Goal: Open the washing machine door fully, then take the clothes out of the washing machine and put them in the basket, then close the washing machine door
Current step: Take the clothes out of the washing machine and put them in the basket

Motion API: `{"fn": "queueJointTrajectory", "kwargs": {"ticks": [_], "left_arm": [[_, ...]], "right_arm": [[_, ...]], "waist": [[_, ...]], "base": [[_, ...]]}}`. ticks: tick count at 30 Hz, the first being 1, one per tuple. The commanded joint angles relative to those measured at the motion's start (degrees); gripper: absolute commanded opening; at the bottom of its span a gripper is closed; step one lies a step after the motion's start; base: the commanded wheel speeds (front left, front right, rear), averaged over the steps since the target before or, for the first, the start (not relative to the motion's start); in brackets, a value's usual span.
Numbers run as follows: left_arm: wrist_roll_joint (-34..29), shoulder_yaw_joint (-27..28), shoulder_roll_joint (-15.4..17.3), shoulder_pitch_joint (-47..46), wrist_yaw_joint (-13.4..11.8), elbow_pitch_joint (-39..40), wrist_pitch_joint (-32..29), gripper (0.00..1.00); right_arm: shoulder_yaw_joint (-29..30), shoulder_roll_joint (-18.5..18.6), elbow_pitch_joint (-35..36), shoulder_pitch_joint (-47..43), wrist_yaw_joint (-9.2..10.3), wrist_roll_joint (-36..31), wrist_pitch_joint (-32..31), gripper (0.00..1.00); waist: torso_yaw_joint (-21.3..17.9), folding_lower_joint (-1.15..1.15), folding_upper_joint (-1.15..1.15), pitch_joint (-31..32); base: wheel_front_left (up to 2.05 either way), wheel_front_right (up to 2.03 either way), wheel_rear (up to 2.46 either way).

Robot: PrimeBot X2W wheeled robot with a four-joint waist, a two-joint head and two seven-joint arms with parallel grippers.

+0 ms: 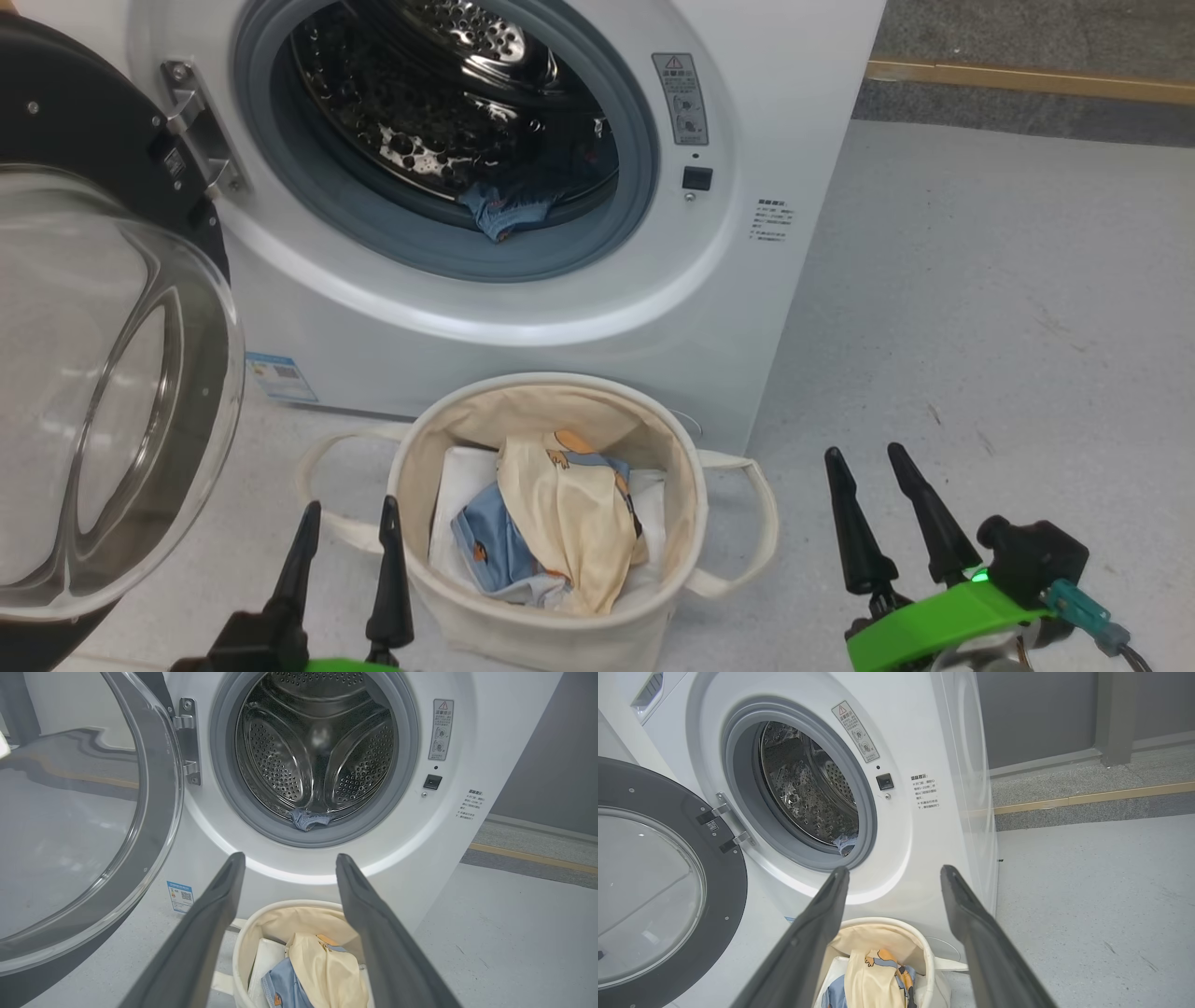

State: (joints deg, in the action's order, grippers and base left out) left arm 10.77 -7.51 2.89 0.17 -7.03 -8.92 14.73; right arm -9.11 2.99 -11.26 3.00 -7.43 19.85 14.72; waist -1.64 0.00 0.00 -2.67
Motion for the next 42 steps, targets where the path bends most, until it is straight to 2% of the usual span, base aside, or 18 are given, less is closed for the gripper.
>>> {"fn": "queueJointTrajectory", "kwargs": {"ticks": [1,20,25,33,42], "left_arm": [[0.03,1.60,-0.01,-1.29,0.09,1.73,0.27,1.00],[0.40,0.69,-0.02,-1.05,-0.19,1.77,0.27,1.00],[-0.42,0.59,-0.02,-2.24,0.27,2.29,0.27,1.00],[-2.08,0.34,-0.02,-8.99,2.86,2.13,0.27,1.00],[2.59,1.90,0.27,-28.68,9.19,-5.12,-0.25,1.00]], "right_arm": [[-1.14,-0.12,1.54,1.30,-0.06,0.09,0.28,1.00],[-1.40,-0.12,1.48,1.18,-0.06,0.00,0.28,1.00],[-1.68,-0.12,2.44,2.06,-0.06,-0.04,0.28,1.00],[-1.32,-0.12,4.28,4.20,-0.06,-0.19,0.28,1.00],[-1.45,-0.12,7.06,9.70,-0.06,0.55,0.28,1.00]], "waist": [[-0.10,0.00,0.00,0.20],[-0.57,0.00,0.00,0.69],[-0.94,0.00,0.00,-1.49],[-1.68,0.00,0.00,-8.32],[-4.62,0.00,0.00,-22.41]], "base": [[0.00,0.00,0.00],[0.00,0.00,0.00],[0.00,0.00,0.00],[0.00,0.00,0.00],[0.00,0.00,0.00]]}}
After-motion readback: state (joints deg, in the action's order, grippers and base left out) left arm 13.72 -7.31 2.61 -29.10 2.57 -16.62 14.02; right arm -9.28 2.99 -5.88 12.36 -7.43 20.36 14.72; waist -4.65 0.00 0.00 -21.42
